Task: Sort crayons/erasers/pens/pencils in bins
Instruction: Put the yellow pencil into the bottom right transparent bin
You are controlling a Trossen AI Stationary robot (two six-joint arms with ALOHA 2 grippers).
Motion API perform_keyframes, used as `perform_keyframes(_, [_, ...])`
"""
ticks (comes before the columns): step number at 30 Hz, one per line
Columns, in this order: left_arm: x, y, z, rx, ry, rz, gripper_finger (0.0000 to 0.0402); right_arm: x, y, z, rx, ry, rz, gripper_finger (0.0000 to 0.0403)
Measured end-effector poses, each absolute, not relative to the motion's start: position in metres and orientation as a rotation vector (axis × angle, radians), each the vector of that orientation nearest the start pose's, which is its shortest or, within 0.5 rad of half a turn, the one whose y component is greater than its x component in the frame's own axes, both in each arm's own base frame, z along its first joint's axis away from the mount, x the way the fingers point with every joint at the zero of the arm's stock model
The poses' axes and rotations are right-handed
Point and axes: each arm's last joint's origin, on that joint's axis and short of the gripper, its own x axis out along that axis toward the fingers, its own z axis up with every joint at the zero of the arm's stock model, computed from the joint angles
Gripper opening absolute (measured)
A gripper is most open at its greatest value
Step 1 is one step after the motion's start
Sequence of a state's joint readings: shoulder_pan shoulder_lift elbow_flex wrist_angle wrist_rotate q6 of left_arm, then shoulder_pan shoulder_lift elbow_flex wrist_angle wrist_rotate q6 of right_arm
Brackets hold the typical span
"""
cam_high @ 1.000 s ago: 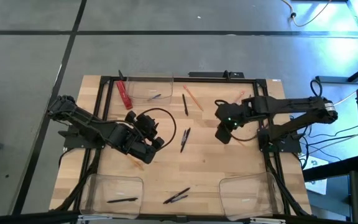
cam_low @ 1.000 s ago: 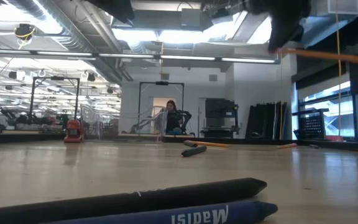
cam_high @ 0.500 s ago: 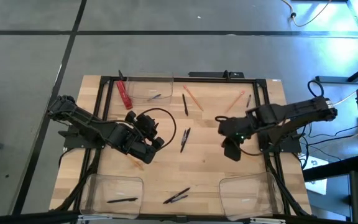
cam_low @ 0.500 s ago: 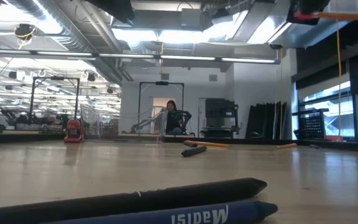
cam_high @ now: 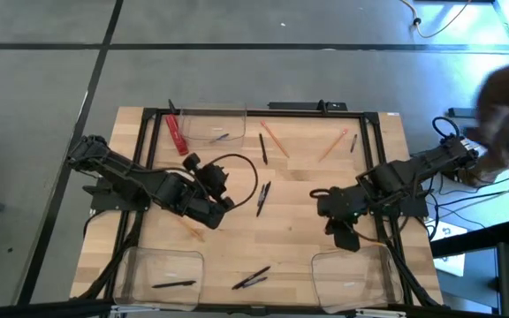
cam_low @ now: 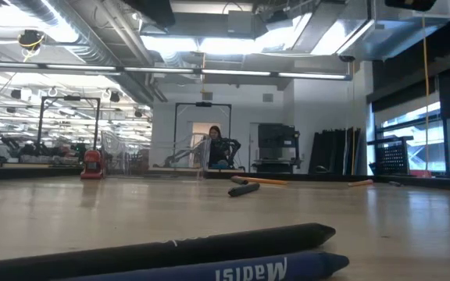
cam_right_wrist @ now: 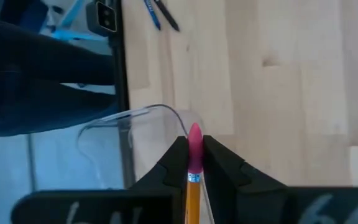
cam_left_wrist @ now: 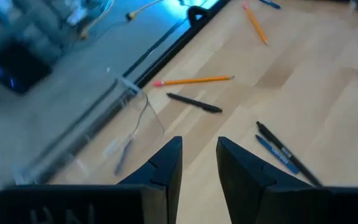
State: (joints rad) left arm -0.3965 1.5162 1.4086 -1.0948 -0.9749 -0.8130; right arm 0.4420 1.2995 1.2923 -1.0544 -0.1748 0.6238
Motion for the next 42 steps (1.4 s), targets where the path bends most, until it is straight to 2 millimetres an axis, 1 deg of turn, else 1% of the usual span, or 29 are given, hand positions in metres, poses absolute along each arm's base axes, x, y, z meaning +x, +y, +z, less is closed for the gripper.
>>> perform_keyframes(4, [0.277,-0.090,0.323,0.132,0.706,0.724,0.0092,0.212,0.117,0.325,0.379,1.206,0.183,0.0041])
perform_keyframes(9, [0.280,-0.085,0.323,0.126,0.735,0.693,0.0092,0.205,0.134,0.304,0.438,1.256,0.203,0.0041])
perform_keyframes(12, [0.282,-0.082,0.322,0.119,0.740,0.702,0.0092,0.205,0.146,0.291,0.458,1.223,0.266,0.0041])
perform_keyframes(15, [0.283,-0.078,0.322,0.117,0.745,0.711,0.0092,0.207,0.153,0.280,0.459,1.163,0.307,0.0041])
perform_keyframes(20, [0.285,-0.073,0.322,0.105,0.764,0.699,0.0092,0.206,0.157,0.261,0.461,1.135,0.318,0.0041])
perform_keyframes(22, [0.288,-0.074,0.323,0.137,0.785,0.637,0.0092,0.204,0.159,0.252,0.452,1.127,0.336,0.0041])
perform_keyframes(25, [0.293,-0.076,0.325,0.188,0.791,0.537,0.0092,0.201,0.160,0.237,0.393,1.119,0.375,0.0041])
perform_keyframes(29, [0.297,-0.067,0.327,0.224,0.812,0.478,0.0092,0.196,0.159,0.223,0.345,1.132,0.394,0.0041])
perform_keyframes(32, [0.299,-0.059,0.330,0.197,0.811,0.455,0.0092,0.194,0.158,0.218,0.340,1.145,0.387,0.0041])
perform_keyframes(36, [0.301,-0.053,0.331,0.148,0.810,0.420,0.0092,0.190,0.155,0.209,0.347,1.182,0.362,0.0041])
perform_keyframes(42, [0.305,-0.053,0.334,0.176,0.770,0.395,0.0092,0.187,0.153,0.202,0.335,1.199,0.362,0.0041])
